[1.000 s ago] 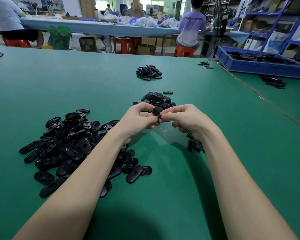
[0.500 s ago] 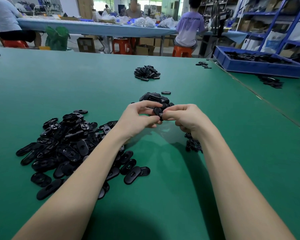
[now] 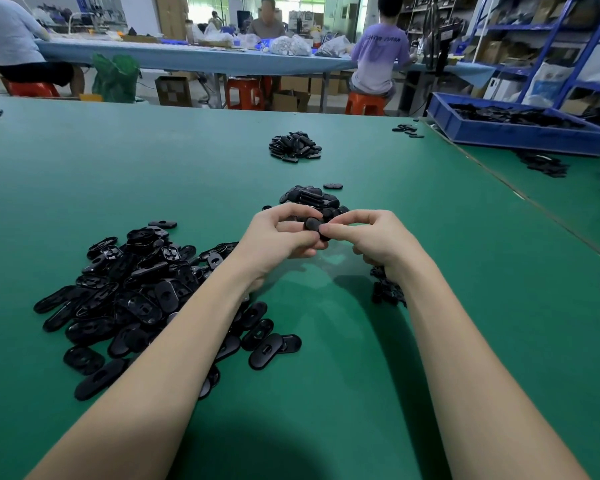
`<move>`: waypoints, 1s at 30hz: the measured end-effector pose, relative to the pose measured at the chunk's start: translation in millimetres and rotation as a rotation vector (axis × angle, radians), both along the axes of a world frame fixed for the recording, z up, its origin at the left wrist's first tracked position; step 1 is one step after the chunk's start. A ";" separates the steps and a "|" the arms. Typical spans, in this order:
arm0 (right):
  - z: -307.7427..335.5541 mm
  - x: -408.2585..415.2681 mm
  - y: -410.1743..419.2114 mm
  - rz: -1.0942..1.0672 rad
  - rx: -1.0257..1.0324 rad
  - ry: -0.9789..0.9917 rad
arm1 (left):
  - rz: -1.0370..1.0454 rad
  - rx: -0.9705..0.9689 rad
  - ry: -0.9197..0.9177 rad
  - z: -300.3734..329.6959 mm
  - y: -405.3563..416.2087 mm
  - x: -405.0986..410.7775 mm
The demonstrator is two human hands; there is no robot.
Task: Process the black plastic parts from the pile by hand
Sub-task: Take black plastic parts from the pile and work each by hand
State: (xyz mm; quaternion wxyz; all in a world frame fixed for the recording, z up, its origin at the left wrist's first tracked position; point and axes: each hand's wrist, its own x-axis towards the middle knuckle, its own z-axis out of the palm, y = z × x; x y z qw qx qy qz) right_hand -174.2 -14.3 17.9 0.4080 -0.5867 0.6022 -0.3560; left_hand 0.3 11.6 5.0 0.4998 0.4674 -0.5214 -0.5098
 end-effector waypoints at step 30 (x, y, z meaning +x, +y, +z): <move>-26.1 9.8 -3.3 0.073 -0.239 0.012 | 0.137 0.048 -0.161 -6.3 -6.4 1.3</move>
